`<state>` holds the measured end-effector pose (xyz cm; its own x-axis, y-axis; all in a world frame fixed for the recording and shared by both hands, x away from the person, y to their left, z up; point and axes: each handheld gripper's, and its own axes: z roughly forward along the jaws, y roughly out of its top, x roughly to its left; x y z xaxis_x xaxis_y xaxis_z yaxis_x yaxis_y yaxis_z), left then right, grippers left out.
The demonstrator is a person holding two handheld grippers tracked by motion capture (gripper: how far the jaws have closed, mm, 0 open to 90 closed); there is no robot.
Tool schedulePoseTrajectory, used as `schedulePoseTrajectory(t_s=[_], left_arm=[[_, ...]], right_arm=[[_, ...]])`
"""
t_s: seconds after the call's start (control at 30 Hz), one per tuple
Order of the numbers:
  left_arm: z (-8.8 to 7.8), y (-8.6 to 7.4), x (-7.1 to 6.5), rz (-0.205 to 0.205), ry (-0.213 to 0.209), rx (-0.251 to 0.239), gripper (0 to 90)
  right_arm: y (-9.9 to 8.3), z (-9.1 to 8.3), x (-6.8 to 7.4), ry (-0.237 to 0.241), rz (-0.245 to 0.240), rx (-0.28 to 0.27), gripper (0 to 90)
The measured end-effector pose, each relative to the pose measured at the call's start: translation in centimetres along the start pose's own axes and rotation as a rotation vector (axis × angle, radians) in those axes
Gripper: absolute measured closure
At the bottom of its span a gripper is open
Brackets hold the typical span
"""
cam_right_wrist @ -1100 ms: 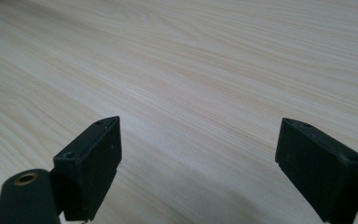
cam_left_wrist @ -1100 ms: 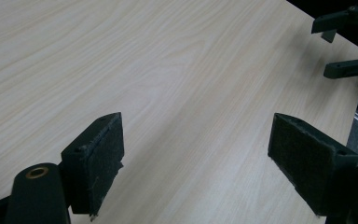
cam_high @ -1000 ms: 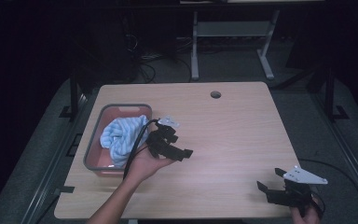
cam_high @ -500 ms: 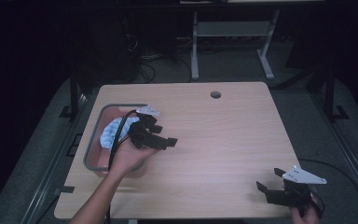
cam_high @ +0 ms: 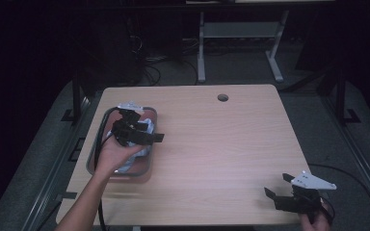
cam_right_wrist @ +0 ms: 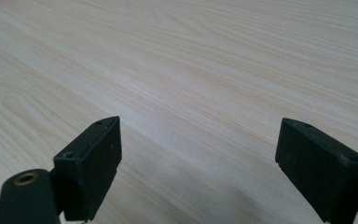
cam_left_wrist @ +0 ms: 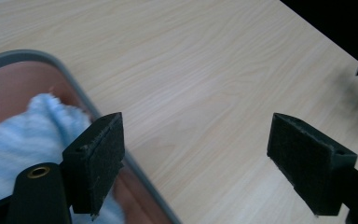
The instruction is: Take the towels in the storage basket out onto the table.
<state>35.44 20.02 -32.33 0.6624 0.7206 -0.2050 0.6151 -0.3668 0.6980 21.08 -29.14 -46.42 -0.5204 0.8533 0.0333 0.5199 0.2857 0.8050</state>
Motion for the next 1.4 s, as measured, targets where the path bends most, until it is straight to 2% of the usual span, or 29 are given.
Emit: schedulePoseTrajectory(t_s=[0.03,0.1,0.6,0.67,0.87,1.07,1.27,1.4], left_arm=[[-0.2,-0.2,0.6,-0.015,0.011,-0.001,18.9],[-0.4,-0.3,0.9,-0.014,0.016,0.006,18.9],[-1.7,-2.3,5.3,-0.116,0.091,0.01,18.5],[-1.7,-2.6,5.9,-0.13,0.103,0.017,18.5],[-1.3,-3.2,7.5,-0.163,0.13,0.046,18.3],[-0.5,-3.5,8.8,-0.203,0.154,0.102,18.2],[0.7,-3.4,9.6,-0.217,0.191,0.142,18.1],[1.5,-3.4,10.2,-0.229,0.198,0.184,16.7]], right_arm=[[0.0,0.0,0.0,-0.001,0.0,0.0,13.7],[0.0,0.0,-0.1,0.001,0.0,-0.002,13.7],[0.0,0.1,-0.1,0.004,-0.006,0.005,13.8],[0.0,0.1,-0.1,0.001,0.006,0.006,13.7],[-0.1,0.3,-0.3,0.004,0.005,0.01,13.7],[-0.1,0.2,-0.3,0.002,0.014,0.009,13.7],[-0.1,0.2,-0.2,0.007,0.003,0.009,13.8],[0.0,0.3,-0.1,0.012,0.01,0.012,13.8]])
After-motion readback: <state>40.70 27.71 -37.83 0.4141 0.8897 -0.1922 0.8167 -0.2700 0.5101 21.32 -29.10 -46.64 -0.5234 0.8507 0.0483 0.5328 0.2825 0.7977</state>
